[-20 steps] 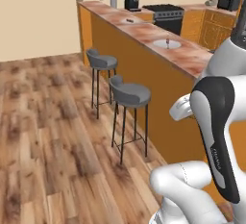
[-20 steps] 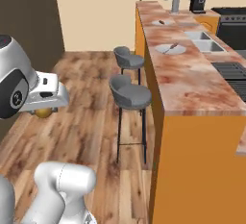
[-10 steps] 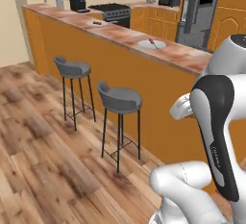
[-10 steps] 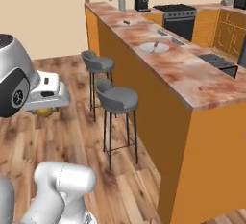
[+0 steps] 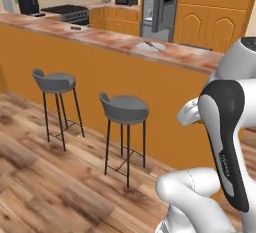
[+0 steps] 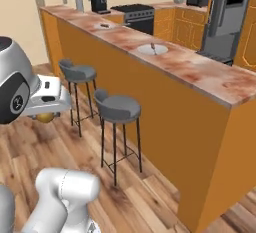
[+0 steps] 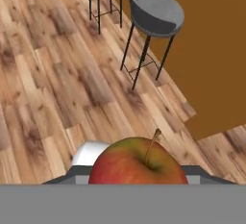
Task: Pick up the apple and peach from the fridge and place one fruit on each plate on the dining counter.
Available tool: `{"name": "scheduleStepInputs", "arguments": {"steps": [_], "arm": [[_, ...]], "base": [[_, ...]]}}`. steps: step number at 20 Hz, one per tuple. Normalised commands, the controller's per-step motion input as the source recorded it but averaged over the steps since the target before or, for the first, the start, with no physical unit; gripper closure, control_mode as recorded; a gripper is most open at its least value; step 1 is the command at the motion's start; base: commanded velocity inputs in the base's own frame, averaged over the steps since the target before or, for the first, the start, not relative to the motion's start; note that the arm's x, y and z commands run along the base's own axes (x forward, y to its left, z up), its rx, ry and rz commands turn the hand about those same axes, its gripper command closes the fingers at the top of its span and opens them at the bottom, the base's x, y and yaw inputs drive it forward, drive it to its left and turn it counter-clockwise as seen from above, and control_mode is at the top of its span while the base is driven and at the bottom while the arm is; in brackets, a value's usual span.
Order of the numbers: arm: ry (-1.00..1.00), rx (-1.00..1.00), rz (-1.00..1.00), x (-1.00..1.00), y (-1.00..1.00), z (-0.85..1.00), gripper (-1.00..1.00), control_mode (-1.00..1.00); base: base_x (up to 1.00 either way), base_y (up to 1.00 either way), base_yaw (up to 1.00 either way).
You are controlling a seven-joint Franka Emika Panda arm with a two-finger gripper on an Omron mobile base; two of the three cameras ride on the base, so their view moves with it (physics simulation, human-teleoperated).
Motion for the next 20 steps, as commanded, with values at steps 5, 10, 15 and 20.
{"name": "scheduleStepInputs", "arguments": {"steps": [5,10,15,20], "arm": [[0.0,0.0,0.0,0.0,0.0,0.0,1.0,1.0],[0.0,0.0,0.0,0.0,0.0,0.0,1.0,1.0],[0.0,0.0,0.0,0.0,0.0,0.0,1.0,1.0],[0.0,0.0,0.0,0.0,0.0,0.0,1.0,1.0]], "base": [[0.48,0.95,-0.54],[0.52,0.95,-0.53],[0.54,0.93,-0.54],[0.34,0.99,-0.49]]}}
